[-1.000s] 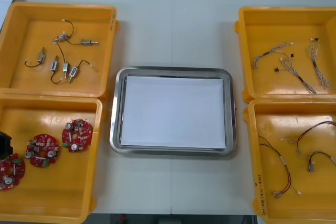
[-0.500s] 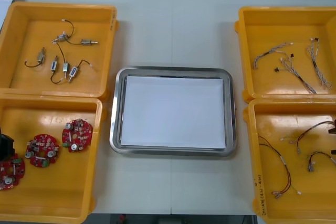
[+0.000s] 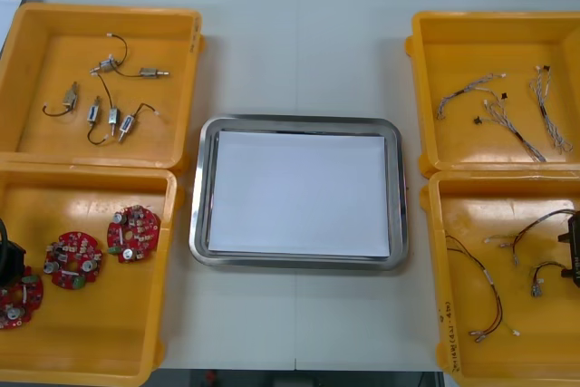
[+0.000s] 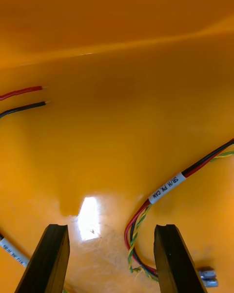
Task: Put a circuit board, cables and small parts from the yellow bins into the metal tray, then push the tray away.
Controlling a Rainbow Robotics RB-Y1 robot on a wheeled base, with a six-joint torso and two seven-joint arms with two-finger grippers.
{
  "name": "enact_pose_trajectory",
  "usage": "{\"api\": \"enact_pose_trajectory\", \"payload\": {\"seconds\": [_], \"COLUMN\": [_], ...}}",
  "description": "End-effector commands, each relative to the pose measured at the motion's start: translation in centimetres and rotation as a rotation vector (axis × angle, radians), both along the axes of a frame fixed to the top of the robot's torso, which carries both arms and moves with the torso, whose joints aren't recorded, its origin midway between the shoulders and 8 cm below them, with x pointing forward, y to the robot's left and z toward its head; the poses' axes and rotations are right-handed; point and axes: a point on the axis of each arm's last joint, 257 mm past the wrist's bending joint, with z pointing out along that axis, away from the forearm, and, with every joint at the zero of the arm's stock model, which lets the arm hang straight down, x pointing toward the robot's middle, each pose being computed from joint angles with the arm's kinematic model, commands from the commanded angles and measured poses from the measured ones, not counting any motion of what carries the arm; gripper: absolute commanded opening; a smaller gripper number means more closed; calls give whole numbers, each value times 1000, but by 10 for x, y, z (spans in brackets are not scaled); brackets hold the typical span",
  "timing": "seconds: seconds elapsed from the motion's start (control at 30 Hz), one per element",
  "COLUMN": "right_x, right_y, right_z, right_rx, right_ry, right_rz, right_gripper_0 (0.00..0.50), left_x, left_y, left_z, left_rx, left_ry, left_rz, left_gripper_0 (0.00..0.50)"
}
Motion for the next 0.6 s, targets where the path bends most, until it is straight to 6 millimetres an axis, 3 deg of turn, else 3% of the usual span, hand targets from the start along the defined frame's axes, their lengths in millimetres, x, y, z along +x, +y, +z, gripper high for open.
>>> {"api": "enact_pose_trajectory", "payload": {"seconds": [0.03, 0.23, 0.27, 0.33, 0.37, 0.4, 0.43, 0.6], "right_x": [-11, -12, -13, -14, -15, -16, -16, -18], "right_y": [8, 7, 7, 7, 6, 6, 5, 3], "right_z": [-16, -22, -23, -25, -26, -27, -28, -33], "right_rx": [15, 4, 3, 1, -1, -3, -4, -13], "right_ry": [14, 1, 1, 3, 3, 1, 0, -16], "right_rz": [-19, -17, -17, -16, -16, -17, -17, -14], "right_gripper_0": [500, 500, 500, 500, 500, 500, 500, 500], "left_x": [-13, -14, -14, -14, -14, -14, -14, -12], "left_y": [16, 16, 16, 17, 16, 15, 15, 13], "left_z": [-2, -4, -4, -4, -4, -5, -5, -8], "left_rx": [70, 68, 69, 69, 69, 66, 65, 73], "left_ry": [44, 41, 41, 41, 38, 39, 39, 34], "left_rz": [-69, -73, -75, -72, -74, -74, -72, -82], "left_gripper_0": [500, 500, 481, 292, 155, 56, 3, 0]}}
